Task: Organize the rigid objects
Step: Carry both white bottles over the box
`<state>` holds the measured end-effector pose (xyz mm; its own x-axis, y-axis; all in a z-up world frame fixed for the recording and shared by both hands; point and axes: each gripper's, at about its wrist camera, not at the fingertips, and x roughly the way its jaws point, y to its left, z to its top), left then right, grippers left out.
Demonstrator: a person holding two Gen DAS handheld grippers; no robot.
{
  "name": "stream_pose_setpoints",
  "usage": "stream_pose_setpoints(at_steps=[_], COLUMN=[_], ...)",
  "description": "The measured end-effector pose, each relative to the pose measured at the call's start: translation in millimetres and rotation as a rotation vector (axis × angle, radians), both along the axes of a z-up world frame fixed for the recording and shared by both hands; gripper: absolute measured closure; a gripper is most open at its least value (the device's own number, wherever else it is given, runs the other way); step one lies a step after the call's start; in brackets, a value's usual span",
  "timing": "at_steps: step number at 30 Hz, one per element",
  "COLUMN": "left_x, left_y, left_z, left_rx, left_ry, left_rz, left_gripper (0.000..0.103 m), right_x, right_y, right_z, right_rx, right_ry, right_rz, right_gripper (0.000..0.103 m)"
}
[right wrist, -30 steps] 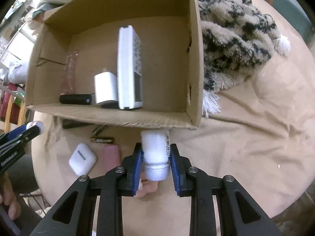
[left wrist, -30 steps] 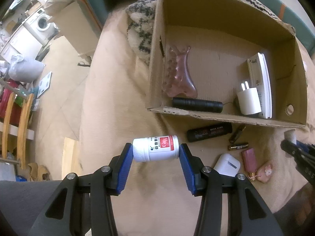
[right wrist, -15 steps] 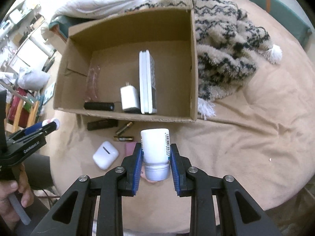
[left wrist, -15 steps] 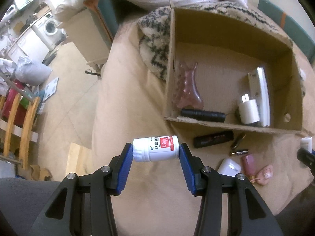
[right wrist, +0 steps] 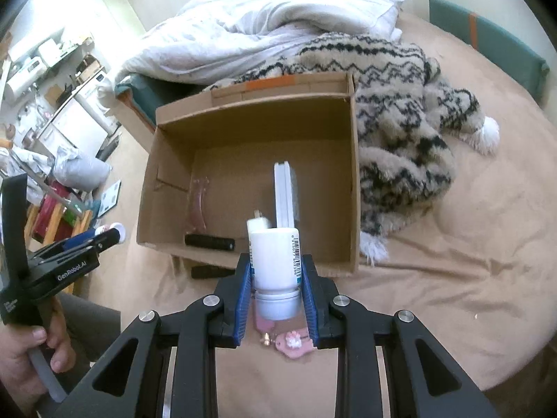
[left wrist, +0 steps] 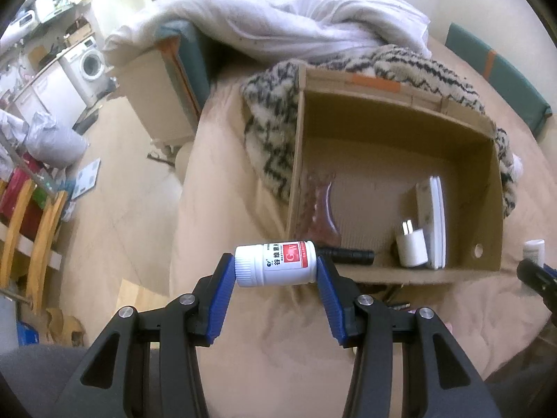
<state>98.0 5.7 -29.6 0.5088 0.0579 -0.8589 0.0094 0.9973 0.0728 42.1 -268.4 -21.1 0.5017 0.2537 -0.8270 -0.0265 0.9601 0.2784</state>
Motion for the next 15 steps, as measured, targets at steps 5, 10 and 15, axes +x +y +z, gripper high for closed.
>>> stream_pose_setpoints(at_steps=[5, 10, 15], left_x=[13.4, 30.7, 45.0], left_y=[-0.8, -9.9, -24.5], left_z=[10.3, 18.7, 24.1], left_rx=[0.002, 0.008, 0.009], left_ry=[-0.017, -0.034, -0.053], left_rz=[-0.005, -0.020, -0.046], left_gripper=[0.059, 0.059, 0.059], right_x=[11.1, 25.2, 45.7], right_y=[-1.9, -3.2, -0.4], right_z=[9.7, 16.1, 20.5], right_rx=[0.007, 0.015, -0.009], right_ry=[-0.028, -0.047, -0.063], right_rz=[0.003, 0.006, 0.020], right_gripper=[0.074, 0.074, 0.074])
